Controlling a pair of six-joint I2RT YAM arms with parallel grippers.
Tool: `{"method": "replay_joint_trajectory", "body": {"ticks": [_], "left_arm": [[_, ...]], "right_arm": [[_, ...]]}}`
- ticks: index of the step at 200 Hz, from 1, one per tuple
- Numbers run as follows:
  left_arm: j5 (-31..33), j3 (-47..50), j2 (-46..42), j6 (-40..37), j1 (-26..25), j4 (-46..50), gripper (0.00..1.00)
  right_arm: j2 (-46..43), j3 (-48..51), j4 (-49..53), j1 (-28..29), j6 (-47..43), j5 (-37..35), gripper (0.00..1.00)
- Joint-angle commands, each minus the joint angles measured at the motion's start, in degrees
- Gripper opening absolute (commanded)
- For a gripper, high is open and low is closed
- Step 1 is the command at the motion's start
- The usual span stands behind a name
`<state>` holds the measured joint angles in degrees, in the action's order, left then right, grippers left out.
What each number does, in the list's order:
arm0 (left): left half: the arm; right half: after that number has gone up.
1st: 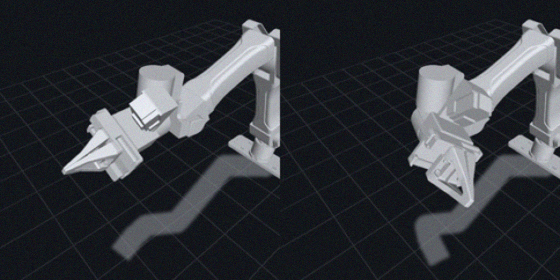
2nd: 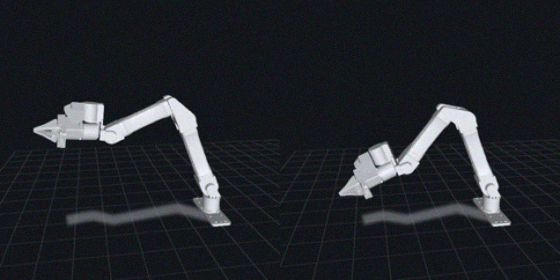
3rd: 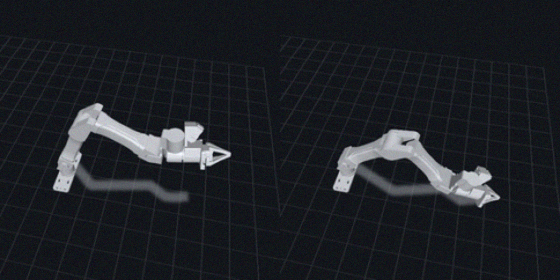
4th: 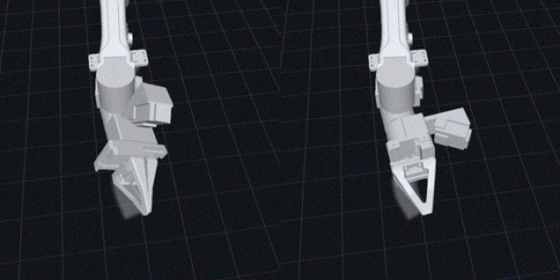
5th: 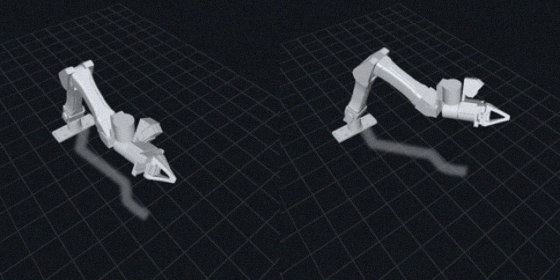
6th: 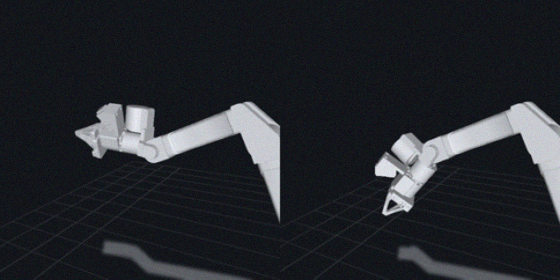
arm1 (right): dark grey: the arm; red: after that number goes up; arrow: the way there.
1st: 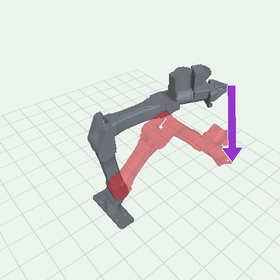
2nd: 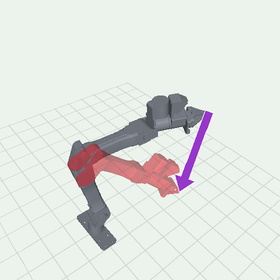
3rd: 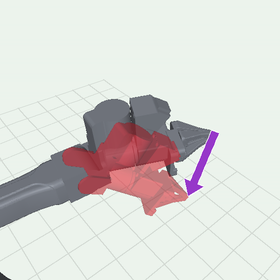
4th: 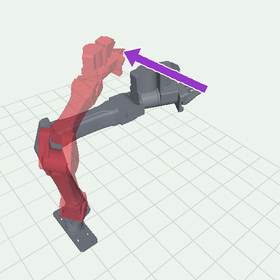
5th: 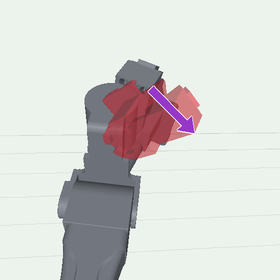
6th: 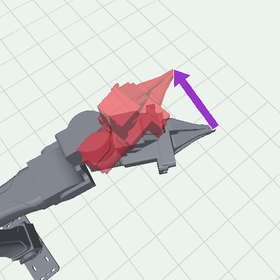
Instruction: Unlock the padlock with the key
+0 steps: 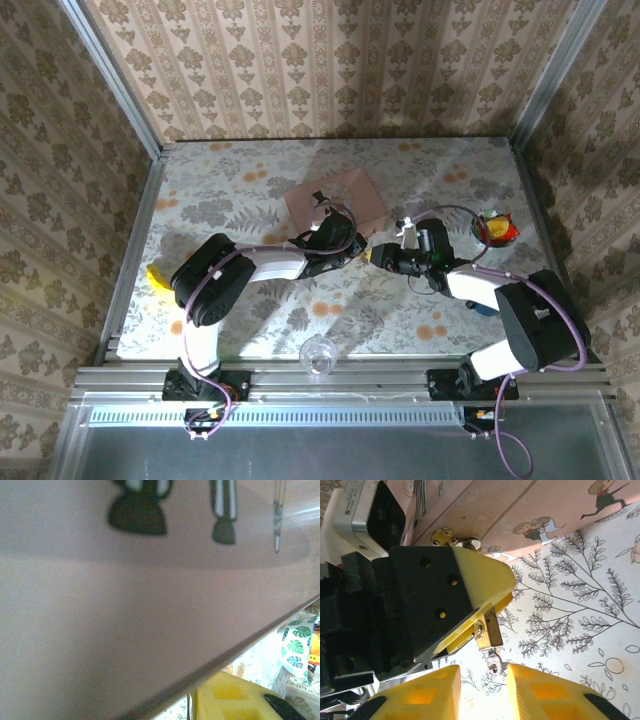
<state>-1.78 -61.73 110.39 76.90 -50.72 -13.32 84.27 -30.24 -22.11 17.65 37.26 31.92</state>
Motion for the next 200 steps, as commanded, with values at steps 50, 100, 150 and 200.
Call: {"method": "replay_joint_trajectory", "body": {"ticks": [50, 100, 150, 200], "left_arm": [[-10.6, 2.5, 1.6, 5.3, -1.8, 4.3, 0.0], [-10.7, 2.7, 1.7, 5.5, -1.8, 4.0, 0.0], [-10.8, 2.6, 1.8, 5.4, -2.0, 3.9, 0.0], [-12.0, 1.1, 2.8, 4.8, -2.7, 4.6, 0.0]], "right_arm": [[5.0, 0.3, -6.2, 1.7, 2.7, -0.2, 0.29], [6.2, 0.7, -7.4, 1.9, 3.0, -0.5, 0.21], [7.1, 1.1, -9.9, 2.0, 3.9, -0.4, 0.03], [9.2, 0.1, -16.1, 2.0, 7.3, -0.4, 0.0]]}}
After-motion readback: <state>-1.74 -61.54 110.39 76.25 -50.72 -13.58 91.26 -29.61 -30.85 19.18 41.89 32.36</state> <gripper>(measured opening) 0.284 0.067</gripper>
